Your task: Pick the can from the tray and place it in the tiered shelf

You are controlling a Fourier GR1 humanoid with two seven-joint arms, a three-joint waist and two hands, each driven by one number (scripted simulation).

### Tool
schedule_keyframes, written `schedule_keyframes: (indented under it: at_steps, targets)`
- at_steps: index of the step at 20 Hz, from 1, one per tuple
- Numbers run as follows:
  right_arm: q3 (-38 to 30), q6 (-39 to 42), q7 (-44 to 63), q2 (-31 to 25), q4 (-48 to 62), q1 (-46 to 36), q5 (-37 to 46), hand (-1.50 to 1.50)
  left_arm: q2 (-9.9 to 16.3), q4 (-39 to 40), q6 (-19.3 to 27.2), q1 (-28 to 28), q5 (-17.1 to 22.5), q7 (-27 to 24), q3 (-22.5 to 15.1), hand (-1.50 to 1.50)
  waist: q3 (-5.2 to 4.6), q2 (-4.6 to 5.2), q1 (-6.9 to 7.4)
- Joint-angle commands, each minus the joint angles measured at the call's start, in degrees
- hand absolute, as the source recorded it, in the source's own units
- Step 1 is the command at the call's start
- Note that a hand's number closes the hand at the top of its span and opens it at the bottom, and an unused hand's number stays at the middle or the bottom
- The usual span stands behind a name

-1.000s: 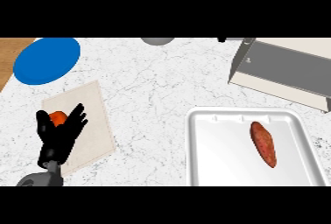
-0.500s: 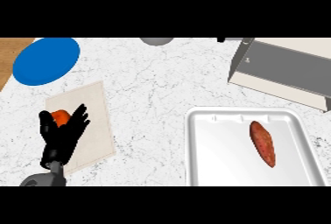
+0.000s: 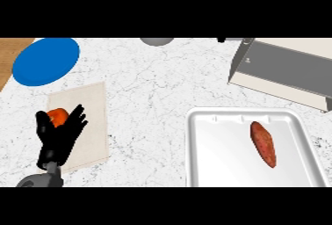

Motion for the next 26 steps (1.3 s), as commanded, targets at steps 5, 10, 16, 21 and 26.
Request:
schedule_keyframes:
  at_steps: [5,10,16,21,26]
  targets:
    - [-8.09,-5.32,-0.06,-0.57,2.44,-3.1,-8.25,-1.5,1.14,1.25,-1.02,-0.9,0.39,0.22,1.02,0.0,-0.04,0.34,0.38]
    - [-10.94,-9.88,0.72,-3.01,-0.58,-2.07,-10.92,-1.5,-0.7,-0.88,0.8,0.23,-1.14,0.37,-0.61,0.0,-0.04,-0.01,-0.14]
    - [-12.04,-13.34,3.59,-9.84,-2.06,0.92,-10.14,-1.5,-0.19,0.64,-1.15,2.49,0.81,-2.38,1.34,0.0,-0.09,-0.21,-0.7]
    - [-17.98,-11.62,2.46,-18.57,1.46,3.43,-14.64,-1.5,0.33,-1.07,-0.63,0.88,0.32,-0.21,1.12,0.0,-0.03,-0.03,-0.62]
    - [-21.8,-2.62,3.15,-23.87,0.23,10.22,-20.76,-1.5,-0.21,1.54,0.15,-0.96,-0.49,-0.29,1.09,0.0,-0.05,-0.23,-1.48]
